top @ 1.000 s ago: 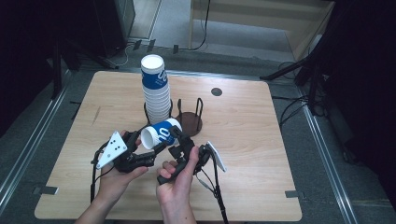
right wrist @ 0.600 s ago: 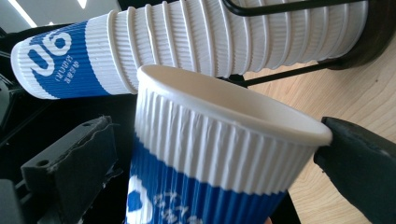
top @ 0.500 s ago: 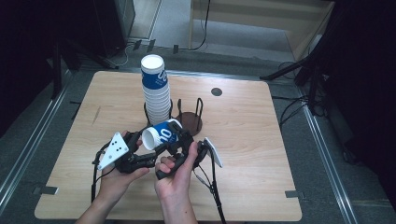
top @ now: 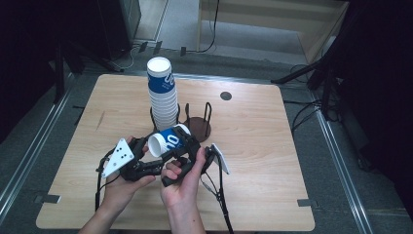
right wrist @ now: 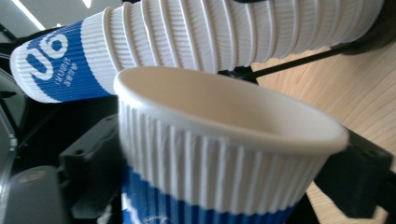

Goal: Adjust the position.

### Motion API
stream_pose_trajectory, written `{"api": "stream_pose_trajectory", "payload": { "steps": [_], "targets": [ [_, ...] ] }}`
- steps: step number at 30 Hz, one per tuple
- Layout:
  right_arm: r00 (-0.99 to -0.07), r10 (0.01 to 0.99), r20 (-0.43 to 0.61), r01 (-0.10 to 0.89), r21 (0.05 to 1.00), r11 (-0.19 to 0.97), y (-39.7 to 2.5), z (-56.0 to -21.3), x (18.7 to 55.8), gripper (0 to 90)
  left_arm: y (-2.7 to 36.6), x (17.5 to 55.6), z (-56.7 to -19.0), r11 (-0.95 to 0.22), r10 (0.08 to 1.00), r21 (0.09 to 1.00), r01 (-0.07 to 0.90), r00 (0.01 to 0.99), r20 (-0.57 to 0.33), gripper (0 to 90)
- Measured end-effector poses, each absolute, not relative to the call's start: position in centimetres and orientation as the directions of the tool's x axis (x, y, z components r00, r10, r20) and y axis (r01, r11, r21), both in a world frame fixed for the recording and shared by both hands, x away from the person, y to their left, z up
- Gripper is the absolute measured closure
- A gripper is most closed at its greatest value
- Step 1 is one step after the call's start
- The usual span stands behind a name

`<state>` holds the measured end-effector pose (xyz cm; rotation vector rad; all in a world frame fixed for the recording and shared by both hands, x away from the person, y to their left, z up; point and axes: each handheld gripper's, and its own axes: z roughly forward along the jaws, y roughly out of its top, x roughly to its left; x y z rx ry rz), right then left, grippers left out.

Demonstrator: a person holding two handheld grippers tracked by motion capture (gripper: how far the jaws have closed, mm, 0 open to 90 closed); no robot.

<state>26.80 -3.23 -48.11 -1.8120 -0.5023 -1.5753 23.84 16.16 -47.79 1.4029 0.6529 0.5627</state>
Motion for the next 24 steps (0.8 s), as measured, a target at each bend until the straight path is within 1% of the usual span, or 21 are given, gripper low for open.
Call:
{"api": "stream_pose_trajectory", "payload": {
  "steps": [1, 8, 11, 14, 16, 24],
  "targets": [
    [0.199, -0.143, 0.97, 0.679, -0.241, -0.694, -3.2, -48.1, 26.8, 13.9, 16.1, 23.9, -47.8, 0.101, 0.696, 0.994, 0.037, 0.712, -0.097, 26.4],
    [0.187, -0.151, 0.971, 0.675, -0.239, -0.699, -3.3, -48.0, 26.8, 17.8, 16.3, 23.8, -47.4, 0.1, 0.688, 0.993, 0.056, 0.717, -0.11, 25.2],
    [0.17, -0.156, 0.973, 0.669, -0.23, -0.706, -3.4, -48.0, 26.8, 18.3, 16.5, 23.7, -47.2, 0.117, 0.687, 0.991, 0.061, 0.716, -0.125, 20.2],
    [0.154, -0.16, 0.975, 0.662, -0.222, -0.716, -3.6, -47.9, 26.8, 18.7, 16.6, 23.7, -47.2, 0.122, 0.688, 0.99, 0.065, 0.714, -0.132, 18.7],
    [0.138, -0.154, 0.978, 0.652, -0.207, -0.729, -3.7, -47.9, 26.9, 18.9, 16.8, 23.7, -47.1, 0.142, 0.679, 0.987, 0.073, 0.718, -0.151, 17.2],
    [0.087, -0.096, 0.992, 0.619, -0.129, -0.774, -4.6, -47.5, 27.0, 19.5, 17.2, 23.7, -47.0, 0.162, 0.675, 0.983, 0.083, 0.718, -0.172, 14.5]
  ]
}}
